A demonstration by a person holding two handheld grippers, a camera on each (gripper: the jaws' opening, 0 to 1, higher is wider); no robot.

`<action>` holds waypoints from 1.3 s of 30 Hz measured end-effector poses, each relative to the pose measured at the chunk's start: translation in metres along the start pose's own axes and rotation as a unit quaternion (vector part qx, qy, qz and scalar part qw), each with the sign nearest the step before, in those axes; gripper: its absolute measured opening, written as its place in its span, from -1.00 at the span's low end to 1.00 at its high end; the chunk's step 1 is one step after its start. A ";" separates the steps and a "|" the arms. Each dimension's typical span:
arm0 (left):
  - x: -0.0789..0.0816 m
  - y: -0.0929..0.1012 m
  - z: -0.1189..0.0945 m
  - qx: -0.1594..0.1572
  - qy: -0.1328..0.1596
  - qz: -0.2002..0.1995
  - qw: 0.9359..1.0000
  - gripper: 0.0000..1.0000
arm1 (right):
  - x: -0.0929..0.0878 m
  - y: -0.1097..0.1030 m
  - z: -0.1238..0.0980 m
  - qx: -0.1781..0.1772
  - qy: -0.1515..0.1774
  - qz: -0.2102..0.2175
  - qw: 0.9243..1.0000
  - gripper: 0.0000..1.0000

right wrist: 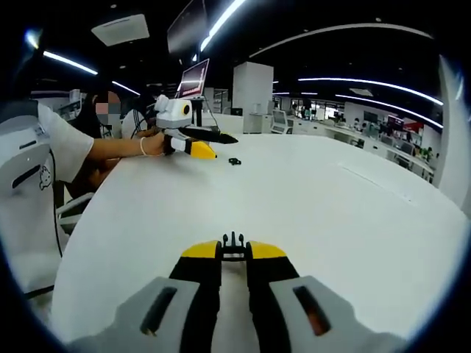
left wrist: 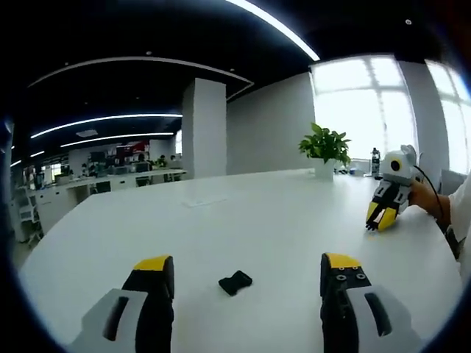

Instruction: Snap the two parts of the plastic buckle together until the buckle closes and remains connected.

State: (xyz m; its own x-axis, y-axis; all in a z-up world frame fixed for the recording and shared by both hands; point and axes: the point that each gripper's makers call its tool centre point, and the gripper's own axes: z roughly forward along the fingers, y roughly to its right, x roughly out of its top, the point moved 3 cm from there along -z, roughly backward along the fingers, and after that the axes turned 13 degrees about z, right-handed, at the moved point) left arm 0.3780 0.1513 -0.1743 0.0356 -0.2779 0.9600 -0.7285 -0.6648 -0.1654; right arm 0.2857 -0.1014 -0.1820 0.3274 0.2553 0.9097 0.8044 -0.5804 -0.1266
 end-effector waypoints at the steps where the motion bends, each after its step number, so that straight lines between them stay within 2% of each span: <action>1: -0.002 0.001 0.001 -0.007 -0.007 0.000 1.000 0.57 | 0.000 0.000 0.000 0.000 0.000 0.000 1.000 -0.75; 8: -0.009 0.000 0.007 -0.030 -0.030 -0.005 0.999 0.48 | 0.001 0.000 0.000 0.001 0.000 -0.001 1.000 -0.75; 12: -0.010 -0.001 0.008 -0.039 -0.036 0.001 0.999 0.28 | 0.001 0.000 0.000 0.001 0.000 -0.003 1.000 -0.75; 24: -0.019 0.000 0.009 -0.062 -0.065 -0.009 0.996 -0.06 | 0.000 0.000 0.000 0.001 0.002 0.003 1.000 -0.75; 34: -0.020 0.001 0.007 -0.066 -0.071 -0.004 0.995 -0.41 | 0.000 0.001 0.000 0.000 -0.001 0.001 1.000 -0.75; 39: -0.021 0.001 0.006 -0.065 -0.073 0.005 0.995 -0.53 | 0.000 0.001 0.001 0.000 -0.004 -0.002 1.000 -0.75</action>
State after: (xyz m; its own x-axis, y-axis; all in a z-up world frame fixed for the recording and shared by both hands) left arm 0.3804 0.1520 -0.1957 0.1210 -0.3879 0.9137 -0.8112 -0.5692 -0.1342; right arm 0.2870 -0.1013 -0.1823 0.3275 0.2643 0.9072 0.8059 -0.5792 -0.1222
